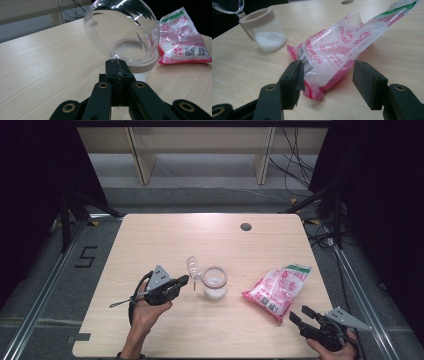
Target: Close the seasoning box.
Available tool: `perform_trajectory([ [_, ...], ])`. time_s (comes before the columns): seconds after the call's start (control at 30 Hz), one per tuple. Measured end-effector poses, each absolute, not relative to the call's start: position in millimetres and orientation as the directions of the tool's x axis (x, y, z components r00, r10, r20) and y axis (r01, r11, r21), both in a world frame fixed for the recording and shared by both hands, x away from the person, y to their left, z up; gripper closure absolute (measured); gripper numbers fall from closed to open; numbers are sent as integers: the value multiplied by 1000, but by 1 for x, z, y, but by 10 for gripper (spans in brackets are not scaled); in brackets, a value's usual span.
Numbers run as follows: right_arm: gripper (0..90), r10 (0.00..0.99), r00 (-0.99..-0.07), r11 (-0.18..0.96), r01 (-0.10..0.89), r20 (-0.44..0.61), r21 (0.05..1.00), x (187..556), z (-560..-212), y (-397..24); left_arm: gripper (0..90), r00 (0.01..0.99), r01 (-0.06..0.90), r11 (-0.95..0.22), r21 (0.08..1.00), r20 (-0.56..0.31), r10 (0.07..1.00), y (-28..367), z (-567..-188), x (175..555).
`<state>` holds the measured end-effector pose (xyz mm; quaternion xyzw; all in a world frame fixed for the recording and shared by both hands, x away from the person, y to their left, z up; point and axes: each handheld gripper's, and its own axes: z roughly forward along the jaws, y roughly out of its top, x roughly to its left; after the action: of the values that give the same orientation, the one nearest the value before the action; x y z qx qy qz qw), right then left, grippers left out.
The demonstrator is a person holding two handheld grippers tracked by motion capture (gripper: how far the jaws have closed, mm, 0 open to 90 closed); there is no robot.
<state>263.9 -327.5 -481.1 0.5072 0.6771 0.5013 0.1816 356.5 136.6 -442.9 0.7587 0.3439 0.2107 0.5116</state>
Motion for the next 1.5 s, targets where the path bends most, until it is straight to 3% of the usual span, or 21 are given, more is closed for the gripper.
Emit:
perform_trajectory([
  [0.1, 400, 869, -406, -26, 533, 283, 846, 260, -481, -325, 891, 679, 297, -248, 922, -21, 734, 135, -441, 358],
  [0.33, 398, 879, -431, 41, 492, 202, 870, 259, -482, -327, 890, 684, 286, -250, 925, -14, 729, 133, -437, 362],
  [0.37, 398, 879, -404, -7, 522, 254, 853, 255, -481, -325, 890, 685, 285, -252, 925, -13, 728, 132, -436, 362],
  [0.47, 398, 871, -436, 25, 501, 227, 865, 256, -481, -328, 889, 684, 284, -256, 924, -8, 729, 132, -436, 362],
  [0.5, 398, 873, -414, -11, 512, 258, 859, 254, -481, -325, 889, 684, 284, -256, 924, -8, 729, 132, -435, 362],
  [0.9, 400, 879, -435, 35, 467, 195, 884, 255, -482, -329, 880, 693, 266, -254, 930, -2, 721, 128, -430, 363],
  [1.5, 403, 870, -448, 36, 478, 208, 878, 254, -482, -327, 877, 703, 250, -273, 929, 20, 711, 124, -429, 361],
])
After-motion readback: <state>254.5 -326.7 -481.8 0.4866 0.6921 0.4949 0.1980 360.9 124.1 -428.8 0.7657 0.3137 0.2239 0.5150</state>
